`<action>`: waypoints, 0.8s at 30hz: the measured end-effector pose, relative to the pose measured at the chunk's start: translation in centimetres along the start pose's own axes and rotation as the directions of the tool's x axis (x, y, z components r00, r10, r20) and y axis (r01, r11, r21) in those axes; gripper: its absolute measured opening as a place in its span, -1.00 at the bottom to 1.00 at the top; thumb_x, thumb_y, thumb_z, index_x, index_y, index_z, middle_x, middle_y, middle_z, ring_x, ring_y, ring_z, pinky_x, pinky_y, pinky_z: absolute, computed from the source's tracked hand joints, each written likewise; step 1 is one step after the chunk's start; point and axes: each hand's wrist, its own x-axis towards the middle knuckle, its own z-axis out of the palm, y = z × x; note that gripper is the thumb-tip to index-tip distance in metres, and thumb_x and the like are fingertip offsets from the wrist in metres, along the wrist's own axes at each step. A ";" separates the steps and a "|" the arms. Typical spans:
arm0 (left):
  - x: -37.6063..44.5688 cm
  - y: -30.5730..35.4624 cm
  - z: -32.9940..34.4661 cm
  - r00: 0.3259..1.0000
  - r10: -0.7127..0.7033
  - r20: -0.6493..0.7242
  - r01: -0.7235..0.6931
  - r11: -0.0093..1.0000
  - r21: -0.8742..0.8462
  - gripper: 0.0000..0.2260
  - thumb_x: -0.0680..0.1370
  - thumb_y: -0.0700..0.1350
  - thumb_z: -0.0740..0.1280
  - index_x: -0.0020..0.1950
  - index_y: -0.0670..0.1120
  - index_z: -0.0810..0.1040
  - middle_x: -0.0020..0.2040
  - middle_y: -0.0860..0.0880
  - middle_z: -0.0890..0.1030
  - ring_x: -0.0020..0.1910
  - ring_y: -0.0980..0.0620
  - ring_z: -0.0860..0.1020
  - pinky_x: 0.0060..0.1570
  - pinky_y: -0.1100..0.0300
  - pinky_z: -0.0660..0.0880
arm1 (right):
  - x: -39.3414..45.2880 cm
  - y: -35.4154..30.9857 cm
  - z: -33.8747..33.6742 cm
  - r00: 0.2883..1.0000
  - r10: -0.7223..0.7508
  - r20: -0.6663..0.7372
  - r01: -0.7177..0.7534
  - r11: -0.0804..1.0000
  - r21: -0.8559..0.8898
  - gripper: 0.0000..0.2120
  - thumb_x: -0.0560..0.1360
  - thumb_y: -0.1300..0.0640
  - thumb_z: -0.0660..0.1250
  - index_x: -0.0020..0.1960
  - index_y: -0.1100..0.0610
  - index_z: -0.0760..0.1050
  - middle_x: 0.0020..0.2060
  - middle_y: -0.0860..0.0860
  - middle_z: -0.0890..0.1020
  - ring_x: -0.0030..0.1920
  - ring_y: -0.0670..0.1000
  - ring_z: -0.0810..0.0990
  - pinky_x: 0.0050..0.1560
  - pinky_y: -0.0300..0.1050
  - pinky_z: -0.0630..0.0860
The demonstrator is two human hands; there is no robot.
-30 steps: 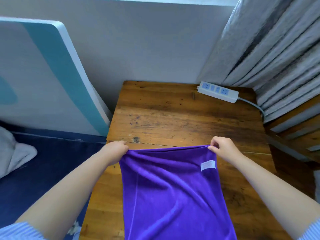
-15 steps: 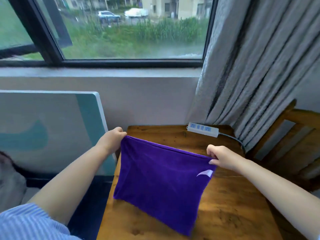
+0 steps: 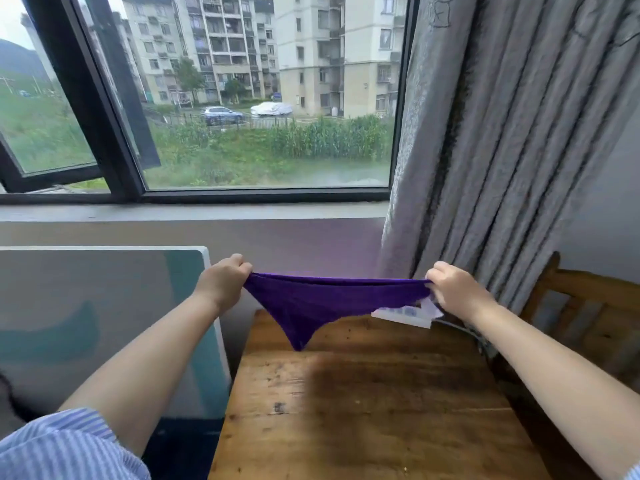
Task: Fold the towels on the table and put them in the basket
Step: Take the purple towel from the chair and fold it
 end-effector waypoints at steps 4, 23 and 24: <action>1.0 -0.2 -0.1 0.943 0.090 -0.321 -0.117 0.991 -0.066 -0.80 0.19 -0.51 0.40 -0.30 -0.28 0.58 -0.40 -0.21 0.52 -0.57 -0.17 0.52 -0.65 0.15 0.45 | 2.0 0.1 -2.6 0.913 0.305 -0.272 -0.242 0.940 0.241 -0.86 0.34 0.33 0.27 -0.32 0.37 0.54 -0.43 0.30 0.55 -0.43 0.22 0.59 -0.24 -0.05 0.27; -0.2 -1.0 2.4 0.749 0.561 -0.352 -0.628 0.770 -0.110 -0.61 0.13 -0.53 0.44 -0.16 -0.22 0.50 -0.39 -0.16 0.60 -0.50 -0.05 0.58 -0.50 0.26 0.52 | -2.3 1.7 1.6 0.950 0.270 0.158 -0.301 0.927 0.224 -0.69 0.55 0.22 0.10 -0.02 0.45 0.51 -0.10 0.38 0.61 -0.04 0.32 0.59 -0.07 0.08 0.46; -0.1 -0.9 2.7 0.775 0.533 -0.340 -0.600 0.790 -0.129 -0.62 0.09 -0.55 0.48 -0.21 -0.25 0.54 -0.38 -0.17 0.61 -0.50 -0.06 0.58 -0.50 0.26 0.53 | -2.3 1.6 1.6 0.939 0.301 0.167 -0.335 0.911 0.241 -0.75 0.56 0.28 0.14 -0.01 0.45 0.50 -0.08 0.38 0.60 -0.02 0.32 0.58 -0.06 0.07 0.45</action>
